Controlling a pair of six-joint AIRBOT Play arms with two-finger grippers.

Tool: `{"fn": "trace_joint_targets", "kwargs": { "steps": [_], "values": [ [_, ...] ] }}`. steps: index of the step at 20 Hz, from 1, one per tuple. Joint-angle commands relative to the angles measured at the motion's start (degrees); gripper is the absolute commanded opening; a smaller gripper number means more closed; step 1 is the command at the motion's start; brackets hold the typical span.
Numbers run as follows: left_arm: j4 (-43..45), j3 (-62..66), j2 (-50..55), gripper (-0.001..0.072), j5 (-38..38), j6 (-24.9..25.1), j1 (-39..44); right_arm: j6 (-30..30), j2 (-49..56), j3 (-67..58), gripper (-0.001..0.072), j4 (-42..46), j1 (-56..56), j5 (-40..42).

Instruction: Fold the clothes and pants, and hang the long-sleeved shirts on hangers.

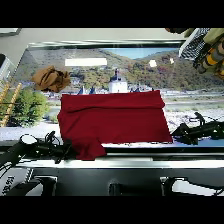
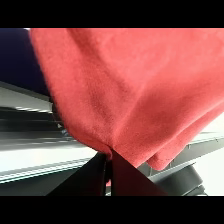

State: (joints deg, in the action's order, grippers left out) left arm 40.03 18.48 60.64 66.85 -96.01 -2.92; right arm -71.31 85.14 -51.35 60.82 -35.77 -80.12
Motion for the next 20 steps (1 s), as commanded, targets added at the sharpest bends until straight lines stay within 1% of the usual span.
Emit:
{"fn": "trace_joint_targets", "kwargs": {
  "steps": [1,9,12,13,14,15,16,17,18,20],
  "values": [
    [0.0,0.0,0.0,0.0016,0.0,-0.1,0.0,0.2,1.2,0.2,0.0452,-1.1,0.0,-0.9],
    [0.0,0.0,0.0,0.0016,-0.5,-0.1,0.0,0.0,1.6,0.5,0.0450,-2.3,0.2,-0.8],
    [0.0,0.0,0.0,0.0016,-0.5,-0.1,0.0,0.4,1.6,2.4,0.0450,-1.2,3.5,0.6],
    [0.0,0.0,0.0,0.0016,-0.4,-0.1,-0.2,0.4,1.6,2.8,0.0395,-0.9,5.0,1.7],
    [0.0,0.0,0.0,0.0017,-0.4,-0.1,-0.3,0.0,1.6,2.8,0.0318,-1.2,6.1,2.6],
    [0.0,0.0,0.0,0.0016,-0.4,-0.1,-0.3,-0.1,1.6,2.8,0.0264,-1.6,6.8,3.1],
    [0.0,0.1,0.0,0.0016,-0.4,0.0,-0.3,-0.2,1.5,2.8,0.0132,-1.9,6.8,3.4],
    [0.1,0.3,0.0,0.0016,-0.3,0.0,-0.3,-0.6,1.2,2.8,0.0069,-1.8,6.6,3.8],
    [0.6,0.6,0.0,0.0015,0.0,0.2,-0.3,-0.4,0.7,2.8,0.0041,-1.7,6.6,3.9],
    [4.0,2.4,0.0,0.0015,1.7,0.1,-0.3,-0.7,-0.9,2.8,0.0031,-1.7,6.6,3.7]
  ]
}}
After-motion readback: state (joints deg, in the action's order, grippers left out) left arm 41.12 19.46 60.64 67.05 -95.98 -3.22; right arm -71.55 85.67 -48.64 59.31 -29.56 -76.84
